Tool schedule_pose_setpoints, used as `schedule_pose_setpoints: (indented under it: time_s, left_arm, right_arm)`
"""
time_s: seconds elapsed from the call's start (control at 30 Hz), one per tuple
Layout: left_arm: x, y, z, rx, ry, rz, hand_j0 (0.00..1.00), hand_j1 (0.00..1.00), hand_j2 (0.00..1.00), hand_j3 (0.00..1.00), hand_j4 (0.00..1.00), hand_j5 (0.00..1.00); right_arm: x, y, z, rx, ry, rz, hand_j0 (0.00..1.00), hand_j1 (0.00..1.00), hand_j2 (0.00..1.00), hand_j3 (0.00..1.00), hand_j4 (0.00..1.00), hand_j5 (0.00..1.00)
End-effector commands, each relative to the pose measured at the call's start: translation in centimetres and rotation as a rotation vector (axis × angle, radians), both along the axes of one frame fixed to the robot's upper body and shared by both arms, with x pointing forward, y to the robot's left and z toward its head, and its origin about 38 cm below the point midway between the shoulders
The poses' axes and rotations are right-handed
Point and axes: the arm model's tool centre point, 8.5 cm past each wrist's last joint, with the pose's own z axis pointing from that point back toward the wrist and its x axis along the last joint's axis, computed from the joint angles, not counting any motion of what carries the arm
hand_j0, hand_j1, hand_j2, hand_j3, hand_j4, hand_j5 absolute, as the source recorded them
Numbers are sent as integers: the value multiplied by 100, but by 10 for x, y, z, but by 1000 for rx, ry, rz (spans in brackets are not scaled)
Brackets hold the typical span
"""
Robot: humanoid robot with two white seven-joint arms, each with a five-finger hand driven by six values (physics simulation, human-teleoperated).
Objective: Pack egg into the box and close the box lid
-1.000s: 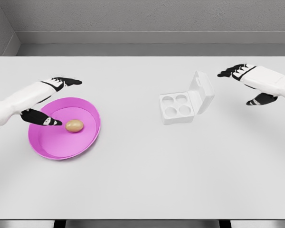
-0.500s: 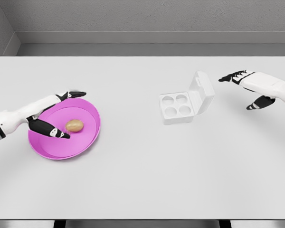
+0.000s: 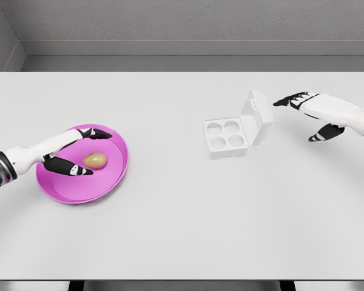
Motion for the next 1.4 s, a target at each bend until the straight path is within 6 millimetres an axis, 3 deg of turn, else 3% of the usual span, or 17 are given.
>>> schedule_pose_setpoints:
  time_s: [0.0,0.17,0.63,1.0,1.37]
  left_arm:
    - [1,-6,-7,13,-3,2,78,78,78,78,78,78]
    - [2,-16,-13,62,-23,-6,78,78,78,78,78,78]
    - [4,-7,-16,122,-33,16,71,71,71,71,71,71]
    - [2,-14,-24,144,-33,13,70,70,70,70,70,70]
    - [2,-13,-19,141,-47,16,40,40,40,40,40,40]
  right_arm:
    - [0,0,1,7,-1,-1,100,100,100,100,100,100]
    - [0,1,1,7,-3,2,100,100,100,100,100,100]
    - [0,1,2,7,-4,3,100,100,100,100,100,100]
    - [0,1,2,7,-4,3,100,100,100,100,100,100]
    - [0,1,2,7,-4,3,100,100,100,100,100,100]
